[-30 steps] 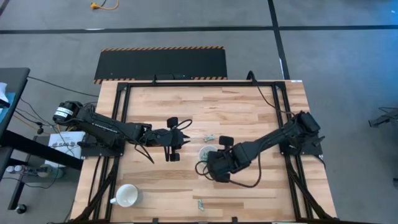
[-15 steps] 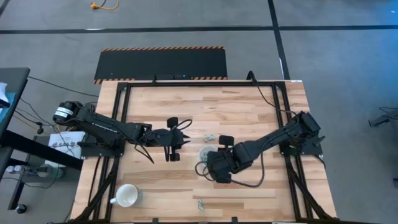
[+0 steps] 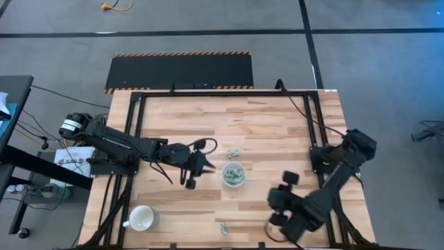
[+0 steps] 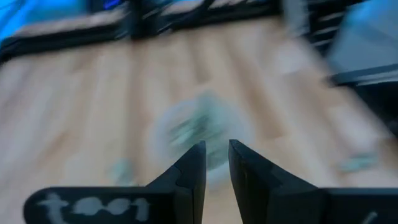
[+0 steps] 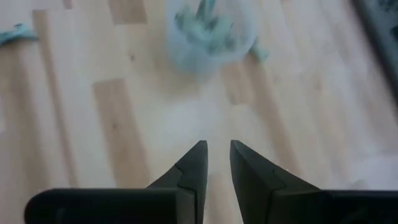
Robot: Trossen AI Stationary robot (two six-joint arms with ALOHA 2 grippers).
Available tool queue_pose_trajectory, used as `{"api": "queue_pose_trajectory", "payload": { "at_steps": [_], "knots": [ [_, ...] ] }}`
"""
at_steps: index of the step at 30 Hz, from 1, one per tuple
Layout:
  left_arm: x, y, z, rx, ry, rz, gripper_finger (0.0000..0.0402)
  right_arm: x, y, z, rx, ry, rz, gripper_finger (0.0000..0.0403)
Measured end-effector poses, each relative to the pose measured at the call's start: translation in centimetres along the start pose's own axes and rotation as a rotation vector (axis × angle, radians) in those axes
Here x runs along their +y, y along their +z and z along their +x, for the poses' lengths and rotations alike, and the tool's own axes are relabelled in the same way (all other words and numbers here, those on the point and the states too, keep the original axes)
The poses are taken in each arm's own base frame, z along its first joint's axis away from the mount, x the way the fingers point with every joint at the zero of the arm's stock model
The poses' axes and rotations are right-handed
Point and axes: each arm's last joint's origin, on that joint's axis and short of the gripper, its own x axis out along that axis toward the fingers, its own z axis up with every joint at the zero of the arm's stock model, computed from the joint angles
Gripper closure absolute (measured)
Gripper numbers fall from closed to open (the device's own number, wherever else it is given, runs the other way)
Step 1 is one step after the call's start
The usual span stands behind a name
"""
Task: Pick and place Stevia / Truvia into bins
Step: Put the stevia packet into the transparent container
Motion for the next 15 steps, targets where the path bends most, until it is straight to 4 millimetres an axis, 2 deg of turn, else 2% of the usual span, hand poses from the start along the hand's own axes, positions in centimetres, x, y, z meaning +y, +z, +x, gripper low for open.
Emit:
{"api": "queue_pose_trajectory", "payload": {
  "at_steps": [4, 8, 11, 15],
  "knots": [
    [-1.8, 1.0, -0.2, -0.117, -0.218, 0.085, 0.0343, 1.2, -4.3, 0.9, -0.029, 0.011, 0.066, 0.0342],
    [-4.4, 1.3, -0.1, -0.180, -0.370, 0.160, 0.0343, 1.6, -7.4, 2.2, -0.049, -0.012, 0.106, 0.0342],
    [-6.4, 1.0, 0.7, -0.211, -0.398, 0.180, 0.0343, 1.4, -8.4, 2.9, -0.069, -0.036, 0.136, 0.0342],
    [-8.1, 0.5, 2.4, -0.271, -0.348, 0.197, 0.0343, 1.4, -8.7, 3.4, -0.142, -0.050, 0.159, 0.0342]
  ]
}}
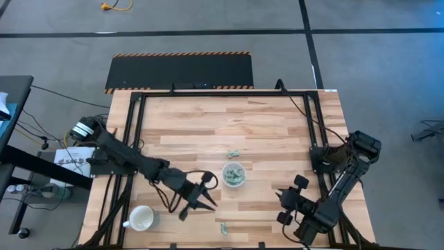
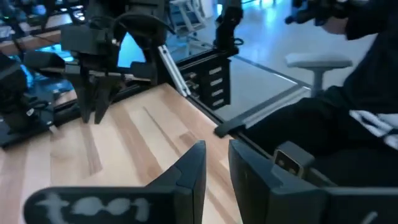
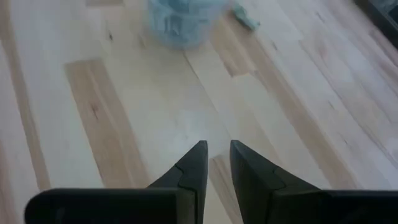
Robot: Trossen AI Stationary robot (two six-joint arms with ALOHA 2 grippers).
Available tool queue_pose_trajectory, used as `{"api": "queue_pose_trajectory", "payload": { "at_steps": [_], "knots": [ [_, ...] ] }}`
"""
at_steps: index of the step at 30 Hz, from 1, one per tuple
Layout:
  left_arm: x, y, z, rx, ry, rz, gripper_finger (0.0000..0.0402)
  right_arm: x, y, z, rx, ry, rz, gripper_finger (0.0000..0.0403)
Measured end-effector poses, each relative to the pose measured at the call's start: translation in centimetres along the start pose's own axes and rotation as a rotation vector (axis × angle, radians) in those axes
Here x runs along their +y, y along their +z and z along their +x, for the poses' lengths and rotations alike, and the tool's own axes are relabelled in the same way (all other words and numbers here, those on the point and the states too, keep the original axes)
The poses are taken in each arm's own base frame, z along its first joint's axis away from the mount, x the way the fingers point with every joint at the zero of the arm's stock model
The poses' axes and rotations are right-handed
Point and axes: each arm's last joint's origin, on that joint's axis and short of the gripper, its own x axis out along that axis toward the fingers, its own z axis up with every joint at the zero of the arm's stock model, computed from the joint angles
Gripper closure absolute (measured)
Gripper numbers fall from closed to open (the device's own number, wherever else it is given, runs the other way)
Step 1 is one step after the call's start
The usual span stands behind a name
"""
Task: Pick and place Stevia / Truvia into bins
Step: Put the stevia packet into the transparent container
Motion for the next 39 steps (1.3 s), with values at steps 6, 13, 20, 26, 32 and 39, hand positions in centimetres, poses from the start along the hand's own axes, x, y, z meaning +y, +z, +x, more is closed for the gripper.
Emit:
{"api": "queue_pose_trajectory", "payload": {
  "at_steps": [6, 13, 20, 26, 32, 39],
  "knots": [
    [-0.5, -2.0, 3.0, 0.092, -0.091, -0.008, 0.0343, 0.5, -0.2, 0.4, -0.056, 0.036, -0.006, 0.0344],
    [-0.3, -2.0, 7.3, 0.330, -0.205, 0.011, 0.0343, 0.3, -0.5, 0.4, -0.062, 0.081, 0.020, 0.0364],
    [-0.9, -2.5, 10.8, 0.487, -0.279, 0.102, 0.0342, 0.2, -0.8, 0.7, -0.056, 0.079, 0.017, 0.0392],
    [-1.8, -3.2, 12.5, 0.575, -0.294, 0.166, 0.0316, 0.2, -0.8, 0.7, -0.056, 0.079, 0.016, 0.0402],
    [-2.5, -3.1, 12.7, 0.585, -0.278, 0.234, 0.0250, 0.1, -0.8, 0.8, -0.056, 0.075, 0.016, 0.0401],
    [-2.7, -4.5, 13.2, 0.635, -0.273, 0.258, 0.0198, 0.1, -0.6, 0.9, -0.055, 0.070, 0.006, 0.0402]
  ]
}}
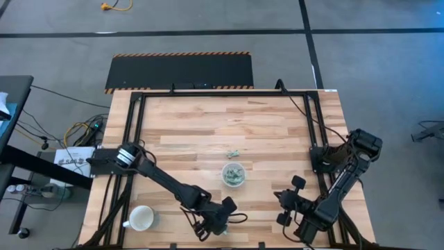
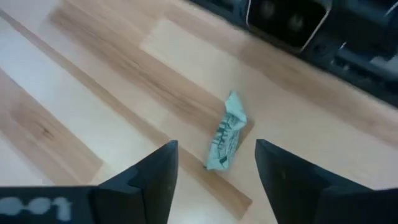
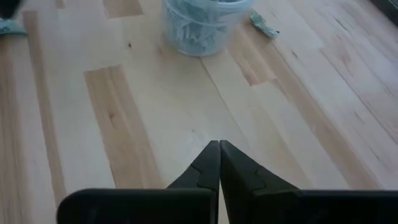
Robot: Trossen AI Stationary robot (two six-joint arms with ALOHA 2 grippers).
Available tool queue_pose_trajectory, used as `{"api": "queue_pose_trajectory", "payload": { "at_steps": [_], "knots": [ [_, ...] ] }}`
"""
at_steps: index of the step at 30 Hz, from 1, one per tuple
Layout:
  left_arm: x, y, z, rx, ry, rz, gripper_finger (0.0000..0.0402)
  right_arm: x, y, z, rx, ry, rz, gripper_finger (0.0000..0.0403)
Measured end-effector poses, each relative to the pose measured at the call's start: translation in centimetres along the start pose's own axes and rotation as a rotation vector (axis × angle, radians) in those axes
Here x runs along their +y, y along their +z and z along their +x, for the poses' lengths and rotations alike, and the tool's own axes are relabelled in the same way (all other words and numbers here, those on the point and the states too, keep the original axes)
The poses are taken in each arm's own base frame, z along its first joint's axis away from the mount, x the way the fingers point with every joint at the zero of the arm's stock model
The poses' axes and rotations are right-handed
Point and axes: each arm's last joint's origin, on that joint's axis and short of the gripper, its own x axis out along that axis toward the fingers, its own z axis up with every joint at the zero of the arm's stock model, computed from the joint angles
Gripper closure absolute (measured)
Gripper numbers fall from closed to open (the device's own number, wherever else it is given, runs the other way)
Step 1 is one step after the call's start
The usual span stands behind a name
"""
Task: Pick and place Stevia / Truvia into bins
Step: Put the stevia packet into the transparent container
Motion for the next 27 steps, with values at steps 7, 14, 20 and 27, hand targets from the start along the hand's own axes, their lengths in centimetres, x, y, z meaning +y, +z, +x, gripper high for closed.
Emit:
{"api": "queue_pose_trajectory", "payload": {
  "at_steps": [7, 14, 20, 27],
  "knots": [
    [-0.1, -0.5, 1.0, 0.011, -0.006, 0.001, 0.0194, 0.0, 0.1, 0.1, 0.001, -0.003, -0.003, 0.0402],
    [-0.2, -0.8, 1.8, -0.026, -0.094, -0.008, 0.0193, 0.0, 0.1, 0.1, 0.001, -0.002, -0.004, 0.0402],
    [0.4, -1.6, 2.7, -0.018, -0.086, -0.028, 0.0193, -0.1, 0.2, 0.2, 0.002, -0.007, -0.001, 0.0402],
    [0.9, -1.9, 2.6, -0.015, -0.086, -0.070, 0.0217, -0.1, 0.2, 0.2, 0.003, -0.009, -0.003, 0.0402]
  ]
}}
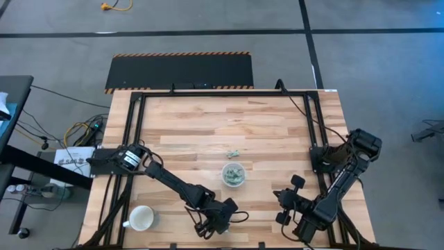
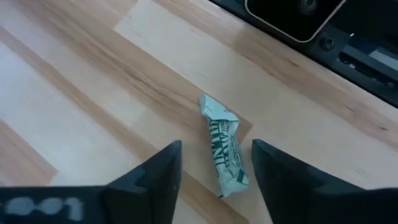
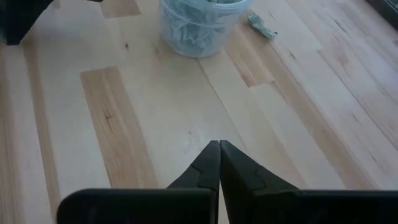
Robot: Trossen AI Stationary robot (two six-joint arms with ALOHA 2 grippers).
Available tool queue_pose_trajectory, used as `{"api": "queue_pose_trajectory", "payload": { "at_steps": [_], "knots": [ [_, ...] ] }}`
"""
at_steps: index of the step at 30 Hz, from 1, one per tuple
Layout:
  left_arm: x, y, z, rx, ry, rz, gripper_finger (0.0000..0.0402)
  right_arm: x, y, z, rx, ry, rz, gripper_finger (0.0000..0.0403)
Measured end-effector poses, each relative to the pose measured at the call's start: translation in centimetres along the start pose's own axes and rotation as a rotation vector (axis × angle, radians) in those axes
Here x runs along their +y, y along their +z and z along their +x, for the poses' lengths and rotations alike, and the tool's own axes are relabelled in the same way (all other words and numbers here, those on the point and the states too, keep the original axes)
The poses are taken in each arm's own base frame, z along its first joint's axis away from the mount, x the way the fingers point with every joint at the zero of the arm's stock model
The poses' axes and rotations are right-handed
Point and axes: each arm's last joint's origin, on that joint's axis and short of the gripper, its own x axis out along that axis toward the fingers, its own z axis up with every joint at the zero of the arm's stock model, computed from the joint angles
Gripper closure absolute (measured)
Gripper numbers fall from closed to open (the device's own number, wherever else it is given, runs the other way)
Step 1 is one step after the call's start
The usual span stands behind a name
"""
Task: Pick and place Stevia / Truvia into bins
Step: Put the stevia packet into the transparent container
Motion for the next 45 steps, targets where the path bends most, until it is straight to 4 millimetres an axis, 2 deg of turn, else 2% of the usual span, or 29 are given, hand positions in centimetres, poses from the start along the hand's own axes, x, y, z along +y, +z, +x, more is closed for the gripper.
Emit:
{"api": "queue_pose_trajectory", "payload": {
  "at_steps": [11, 13, 17, 22, 32, 35, 38, 45],
  "knots": [
    [0.1, -0.1, 0.0, 0.011, 0.008, -0.017, 0.0379, 0.0, 0.0, 0.0, -0.001, 0.002, 0.003, 0.0402],
    [0.1, -0.2, 0.0, 0.020, 0.015, -0.038, 0.0395, 0.0, 0.0, 0.0, -0.001, 0.003, 0.004, 0.0402],
    [0.0, -0.3, -0.4, 0.061, 0.025, -0.114, 0.0390, 0.0, 0.0, 0.0, -0.001, 0.003, 0.004, 0.0402],
    [-0.2, -0.4, -2.5, 0.156, 0.065, -0.179, 0.0398, 0.1, 0.0, 0.0, -0.001, 0.005, 0.006, 0.0402],
    [0.2, 1.1, -10.6, 0.301, 0.427, -0.132, 0.0399, 0.1, 0.0, 0.0, -0.001, 0.005, 0.007, 0.0402],
    [1.5, 1.0, -12.8, 0.306, 0.514, -0.124, 0.0397, 0.1, 0.0, 0.0, -0.002, 0.006, 0.007, 0.0402],
    [3.7, 0.4, -14.3, 0.266, 0.550, -0.168, 0.0396, 0.1, 0.0, 0.0, -0.002, 0.008, 0.010, 0.0402],
    [8.5, -3.1, -15.2, 0.200, 0.438, -0.326, 0.0396, 0.3, 0.1, 0.0, -0.005, 0.021, 0.024, 0.0402]
  ]
}}
